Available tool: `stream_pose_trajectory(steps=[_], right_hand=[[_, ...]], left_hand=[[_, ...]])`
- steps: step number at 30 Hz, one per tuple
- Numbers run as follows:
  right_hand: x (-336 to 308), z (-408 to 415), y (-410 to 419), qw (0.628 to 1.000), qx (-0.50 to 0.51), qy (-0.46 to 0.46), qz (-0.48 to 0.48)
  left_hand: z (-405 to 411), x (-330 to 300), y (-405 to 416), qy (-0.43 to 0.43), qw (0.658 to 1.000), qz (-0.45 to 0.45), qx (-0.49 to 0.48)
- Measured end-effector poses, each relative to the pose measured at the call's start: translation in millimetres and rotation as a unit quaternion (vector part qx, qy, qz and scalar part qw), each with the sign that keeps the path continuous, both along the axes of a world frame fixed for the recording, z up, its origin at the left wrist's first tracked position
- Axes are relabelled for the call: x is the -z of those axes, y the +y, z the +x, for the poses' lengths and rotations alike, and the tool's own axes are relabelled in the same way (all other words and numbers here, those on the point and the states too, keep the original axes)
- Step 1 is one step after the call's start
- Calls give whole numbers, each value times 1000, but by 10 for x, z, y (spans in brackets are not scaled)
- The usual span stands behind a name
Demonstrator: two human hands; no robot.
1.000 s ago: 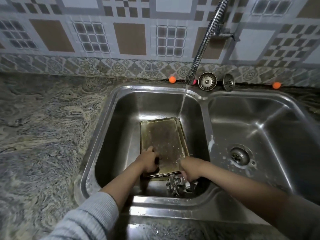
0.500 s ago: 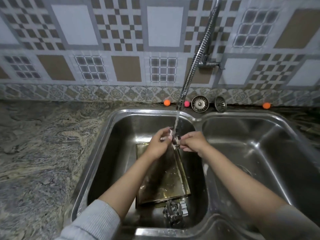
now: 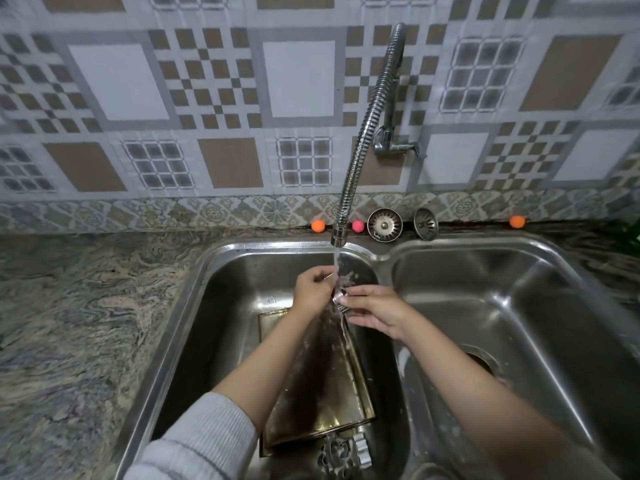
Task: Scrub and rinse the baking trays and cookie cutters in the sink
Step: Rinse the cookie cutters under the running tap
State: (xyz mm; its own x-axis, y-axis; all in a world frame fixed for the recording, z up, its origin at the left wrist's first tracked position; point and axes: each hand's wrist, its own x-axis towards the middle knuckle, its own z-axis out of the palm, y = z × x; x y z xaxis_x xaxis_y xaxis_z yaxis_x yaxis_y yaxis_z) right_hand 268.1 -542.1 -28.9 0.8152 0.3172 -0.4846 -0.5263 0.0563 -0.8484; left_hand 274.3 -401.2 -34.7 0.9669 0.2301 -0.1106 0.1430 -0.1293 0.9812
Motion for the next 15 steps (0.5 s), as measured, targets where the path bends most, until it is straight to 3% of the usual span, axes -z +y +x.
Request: stream_pose_trajectory(steps=[6, 9, 15], right_hand=[[9, 65, 15, 999, 41, 0, 23], [-16, 62, 55, 996, 45, 16, 71], [-113, 44, 132, 993, 5, 34, 115]], left_hand=[[-32, -36, 25, 18, 997, 30, 63], [-70, -62, 57, 4, 991, 43, 127], [-127, -133, 199, -53, 985, 34, 158]])
